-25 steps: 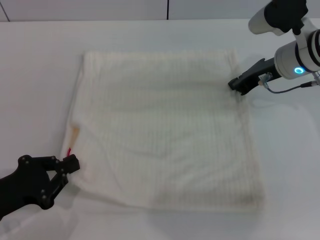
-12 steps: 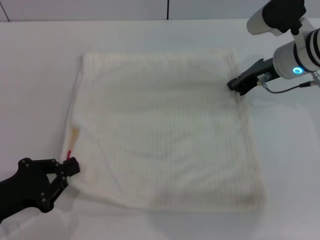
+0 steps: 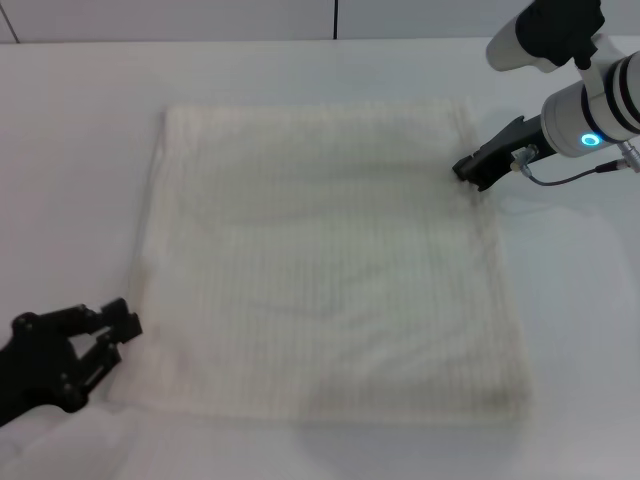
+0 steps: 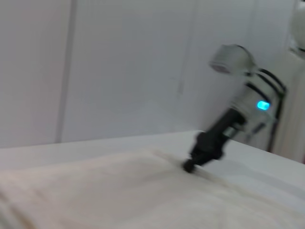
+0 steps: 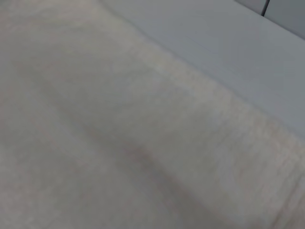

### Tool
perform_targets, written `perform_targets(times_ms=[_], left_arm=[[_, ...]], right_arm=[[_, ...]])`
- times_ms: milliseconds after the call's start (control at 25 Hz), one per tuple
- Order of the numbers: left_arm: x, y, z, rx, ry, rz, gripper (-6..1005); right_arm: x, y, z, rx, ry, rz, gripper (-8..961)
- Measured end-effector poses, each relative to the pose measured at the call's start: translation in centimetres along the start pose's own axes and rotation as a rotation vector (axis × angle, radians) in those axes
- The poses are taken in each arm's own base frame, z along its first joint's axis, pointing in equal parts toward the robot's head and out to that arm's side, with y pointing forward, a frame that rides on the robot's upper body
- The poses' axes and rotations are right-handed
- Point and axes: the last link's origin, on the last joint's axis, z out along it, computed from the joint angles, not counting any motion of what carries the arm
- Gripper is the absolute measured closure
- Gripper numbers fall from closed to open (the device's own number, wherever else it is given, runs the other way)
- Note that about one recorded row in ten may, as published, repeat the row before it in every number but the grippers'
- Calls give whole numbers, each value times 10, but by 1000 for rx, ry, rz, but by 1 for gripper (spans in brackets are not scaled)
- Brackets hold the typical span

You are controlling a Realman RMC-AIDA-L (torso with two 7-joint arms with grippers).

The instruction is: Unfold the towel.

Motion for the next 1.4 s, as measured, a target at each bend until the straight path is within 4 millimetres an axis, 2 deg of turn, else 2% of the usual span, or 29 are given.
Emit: perform_targets(times_ms=[360, 600, 720, 800, 880, 1040, 1240, 1360, 1400], left_arm=[[-3, -6, -22, 146, 47, -29, 701], [-3, -8, -26, 183, 67, -24, 432], [-4, -3, -19, 221, 137, -4, 326], [-5, 1, -13, 253, 194, 15, 255], [-5, 4, -8, 287, 240, 37, 257], [-4, 11, -3, 375, 329, 77, 259], [-5, 22, 11, 547, 417, 146, 259], [-5, 22, 11, 547, 417, 146, 259], [-6, 24, 16, 589, 416, 157, 259]], right_arm=[[-1, 2, 0, -6, -3, 2, 953], [-6, 2, -4, -2, -50, 16, 953], [-14, 3, -13, -9, -164, 26, 953], [-23, 7, -24, -39, -363, 17, 953], [-26, 8, -27, -47, -432, 13, 954], [-25, 10, -39, -22, -752, -8, 954], [-11, 7, -44, 211, -1094, -21, 953], [-6, 4, -49, 365, -1175, -48, 953], [-6, 3, -50, 403, -1186, -63, 953]])
